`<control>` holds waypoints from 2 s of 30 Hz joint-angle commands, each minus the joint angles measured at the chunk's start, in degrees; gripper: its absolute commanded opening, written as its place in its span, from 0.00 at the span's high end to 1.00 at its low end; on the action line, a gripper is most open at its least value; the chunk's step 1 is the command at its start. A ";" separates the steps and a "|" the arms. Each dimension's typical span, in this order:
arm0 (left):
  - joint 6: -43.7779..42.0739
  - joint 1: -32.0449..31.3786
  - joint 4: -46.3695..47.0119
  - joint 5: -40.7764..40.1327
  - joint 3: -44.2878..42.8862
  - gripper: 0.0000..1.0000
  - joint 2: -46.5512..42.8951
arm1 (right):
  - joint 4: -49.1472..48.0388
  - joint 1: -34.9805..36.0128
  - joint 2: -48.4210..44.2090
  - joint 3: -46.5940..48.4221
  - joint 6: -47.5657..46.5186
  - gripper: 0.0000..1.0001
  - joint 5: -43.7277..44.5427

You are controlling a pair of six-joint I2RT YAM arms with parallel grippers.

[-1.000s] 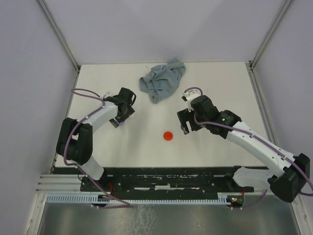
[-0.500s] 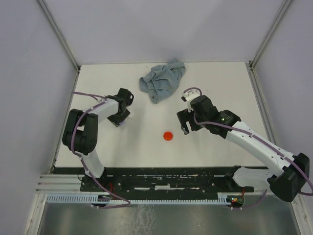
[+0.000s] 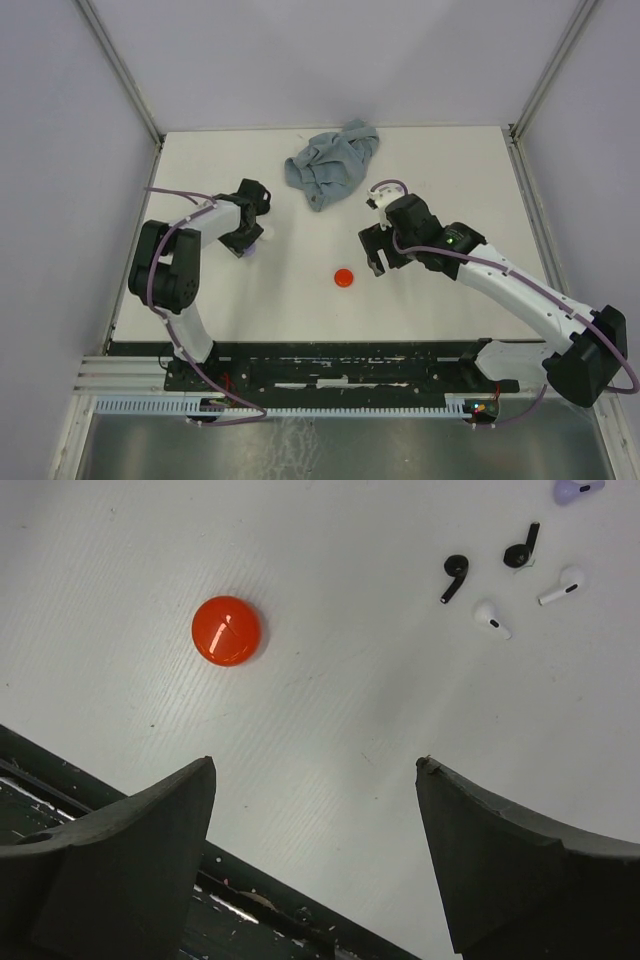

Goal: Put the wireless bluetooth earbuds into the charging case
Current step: Pick up the charging case at the center of the board.

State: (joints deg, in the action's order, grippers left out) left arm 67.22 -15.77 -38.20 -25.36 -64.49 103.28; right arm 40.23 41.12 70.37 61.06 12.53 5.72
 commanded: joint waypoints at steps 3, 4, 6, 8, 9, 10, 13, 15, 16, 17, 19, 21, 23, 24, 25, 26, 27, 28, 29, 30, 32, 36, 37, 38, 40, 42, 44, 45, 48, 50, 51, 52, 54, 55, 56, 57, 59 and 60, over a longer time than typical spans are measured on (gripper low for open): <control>-6.43 0.01 1.22 1.19 0.80 0.57 -3.78 | -3.05 -0.19 -0.41 2.10 0.83 0.11 -0.93; -8.02 -0.05 1.25 1.22 0.71 0.57 -4.27 | -3.15 -0.19 -0.41 2.16 1.10 0.11 -1.23; -12.25 -0.72 2.16 1.18 0.80 0.58 -5.65 | -3.30 -0.25 -0.41 2.31 1.52 0.11 -2.05; -15.81 -1.66 3.44 0.93 1.18 0.58 -7.08 | -3.29 -0.25 -0.36 2.79 1.97 0.11 -2.81; -17.39 -2.27 3.74 0.69 1.20 0.58 -7.71 | -3.18 -0.19 -0.33 3.03 2.15 0.11 -3.28; -19.14 -3.04 4.20 0.48 1.21 0.58 -8.33 | -3.04 -0.25 -0.25 3.43 2.41 0.11 -3.64; -25.25 -6.51 7.38 0.22 1.62 0.58 -11.12 | -2.62 -0.34 0.11 4.57 3.12 0.11 -4.36; -29.26 -8.80 10.30 0.51 2.49 0.58 -13.38 | -2.12 -0.59 0.39 5.58 3.51 0.11 -5.08; -31.25 -9.74 12.28 1.48 3.28 0.58 -14.64 | -1.83 -0.84 0.57 6.03 3.61 0.11 -5.58; -32.72 -10.51 13.97 2.10 3.98 0.58 -16.08 | -1.34 -1.00 0.87 6.64 3.86 0.11 -5.89; -36.39 -11.77 18.43 5.02 6.22 0.57 -19.05 | -0.14 -1.54 1.28 8.15 4.34 0.12 -6.42; -39.71 -12.94 23.05 7.46 8.57 0.57 -22.58 | 0.66 -2.20 1.75 9.60 4.56 0.12 -7.79; -44.27 -14.12 28.07 9.54 10.88 0.57 -25.71 | 0.74 -2.68 1.96 10.63 5.04 0.13 -9.13; -46.32 -14.95 30.33 10.42 12.34 0.57 -27.15 | 0.73 -2.91 2.03 11.14 5.31 0.13 -9.79; -48.32 -15.46 32.40 11.26 13.13 0.57 -28.72 | 0.58 -3.14 2.17 11.63 5.83 0.13 -10.51; -50.11 -16.17 34.50 11.86 14.31 0.57 -30.20 | 0.50 -3.36 2.41 12.16 6.36 0.14 -11.07; -51.78 -16.78 36.62 12.64 15.49 0.57 -31.68 | 0.57 -3.47 2.71 12.84 6.79 0.14 -11.72; -53.43 -17.31 38.94 13.82 16.88 0.57 -33.25 | 0.75 -3.60 3.08 13.68 7.21 0.14 -12.45; -55.15 -17.83 41.38 15.12 18.33 0.58 -34.63 | 0.94 -3.60 3.51 14.49 7.50 0.15 -13.13; -57.08 -18.15 43.89 16.98 19.73 0.59 -36.19 | 1.05 -3.66 4.00 15.50 7.76 0.15 -13.83; -60.13 -18.91 48.89 19.60 23.02 0.61 -38.68 | 1.33 -3.65 4.91 17.36 8.44 0.16 -15.02; -66.77 -20.87 55.05 22.25 25.80 0.65 -41.60 | 2.05 -3.67 7.03 21.55 9.45 0.18 -17.99; -68.24 -21.36 55.63 22.64 25.95 0.65 -41.87 | 2.27 -3.62 7.87 22.55 9.58 0.19 -18.76; -69.74 -21.91 56.13 23.28 26.07 0.65 -42.24 | 2.40 -3.60 8.42 23.46 9.62 0.19 -19.45; -72.60 -22.82 57.80 24.62 27.05 0.63 -42.86 | 2.12 -3.63 9.31 24.61 9.92 0.20 -20.17; -75.65 -23.68 60.67 26.37 28.47 0.62 -43.89 | 1.23 -3.63 10.20 25.59 10.63 0.21 -21.65; -77.90 -24.33 62.30 28.42 29.43 0.61 -44.50 | 0.03 -3.52 11.20 26.39 11.50 0.23 -24.32; -78.89 -24.53 62.53 29.38 29.58 0.60 -44.69 | -0.35 -3.57 11.70 26.72 11.87 0.24 -25.29; -81.38 -24.98 63.51 33.06 29.92 0.59 -45.09 | -1.02 -3.51 12.92 27.92 12.48 0.27 -26.41; -83.33 -25.54 64.53 35.16 30.45 0.59 -45.44 | -1.28 -3.42 13.69 28.74 12.56 0.28 -27.07; -83.88 -25.75 64.63 35.66 30.43 0.59 -45.41 | -1.37 -3.33 14.04 29.08 12.68 0.29 -27.34; -84.29 -25.99 64.65 36.02 30.20 0.59 -45.25 | -1.51 -3.22 14.36 29.38 12.75 0.29 -27.60; -85.33 -26.18 64.53 36.65 29.74 0.59 -44.79 | -1.82 -3.00 15.14 29.70 13.14 0.31 -28.32; -85.65 -26.32 64.56 36.89 29.46 0.59 -44.57 | -1.97 -2.87 15.57 29.80 13.27 0.32 -28.76; -85.78 -26.39 64.52 37.03 29.16 0.59 -44.27 | -2.15 -2.78 15.94 29.90 13.30 0.33 -29.12; -85.97 -26.43 64.55 37.08 28.87 0.59 -43.96 | -2.29 -2.71 16.16 29.98 13.34 0.34 -29.48; -86.39 -26.56 64.56 37.30 28.37 0.59 -43.39 | -2.86 -2.62 16.85 29.83 13.16 0.34 -30.27; -86.57 -26.63 64.55 37.51 28.12 0.59 -43.09 | -2.95 -2.60 17.03 29.76 12.99 0.35 -30.31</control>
State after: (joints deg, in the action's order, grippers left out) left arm -15.33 -42.00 22.33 9.91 -34.22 59.42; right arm 40.36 38.15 86.52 88.42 25.26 -22.17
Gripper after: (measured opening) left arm 0.585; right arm 0.662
